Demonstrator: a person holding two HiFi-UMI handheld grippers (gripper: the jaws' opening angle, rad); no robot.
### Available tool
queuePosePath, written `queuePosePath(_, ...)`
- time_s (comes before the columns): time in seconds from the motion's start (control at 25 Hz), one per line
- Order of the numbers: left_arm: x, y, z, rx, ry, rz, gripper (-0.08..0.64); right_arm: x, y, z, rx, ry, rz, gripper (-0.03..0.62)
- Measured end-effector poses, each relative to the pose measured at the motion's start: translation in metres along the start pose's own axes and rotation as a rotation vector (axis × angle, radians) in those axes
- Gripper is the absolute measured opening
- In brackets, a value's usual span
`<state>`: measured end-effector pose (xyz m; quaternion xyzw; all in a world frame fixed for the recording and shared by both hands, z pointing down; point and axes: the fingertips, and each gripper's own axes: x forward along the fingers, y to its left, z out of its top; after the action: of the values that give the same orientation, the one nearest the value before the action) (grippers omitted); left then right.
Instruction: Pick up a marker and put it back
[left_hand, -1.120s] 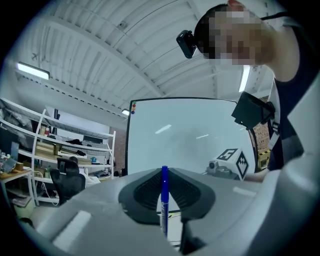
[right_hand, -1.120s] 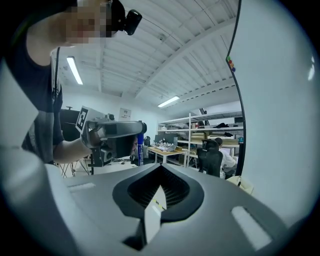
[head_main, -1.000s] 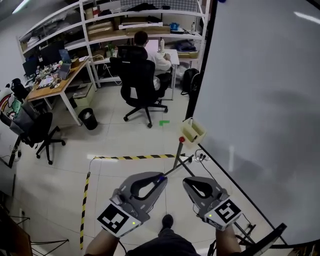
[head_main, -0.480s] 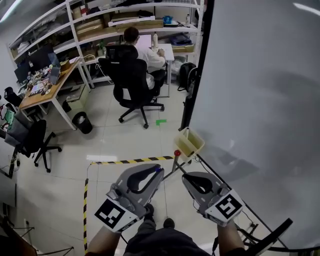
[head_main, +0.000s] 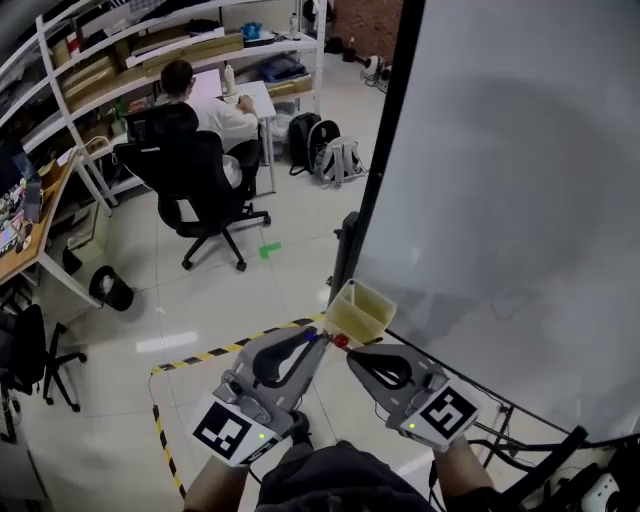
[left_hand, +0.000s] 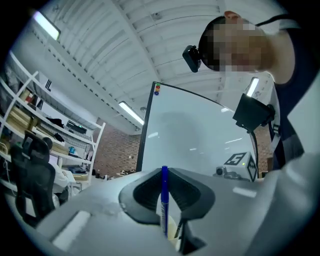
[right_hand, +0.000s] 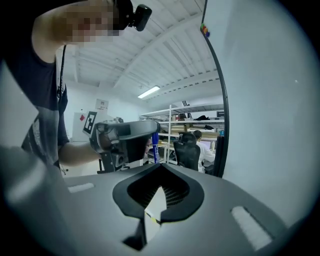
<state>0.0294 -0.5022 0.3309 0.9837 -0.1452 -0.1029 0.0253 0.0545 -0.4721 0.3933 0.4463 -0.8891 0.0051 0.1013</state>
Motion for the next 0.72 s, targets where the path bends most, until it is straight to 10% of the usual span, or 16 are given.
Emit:
queuePosePath(0.36,0.055,0.048,-0.054,-0.142,0.013,-0.156,0.041,0.006,-0.027,-0.013,0.090,0.055,-0.190,0.000)
queuePosePath(0.72,0.086,0.065,-0.122,-0.148,0.118,-0.166,0.043,0.016,-0.052,-0.023,0.134,0.051,-0.197,0.000)
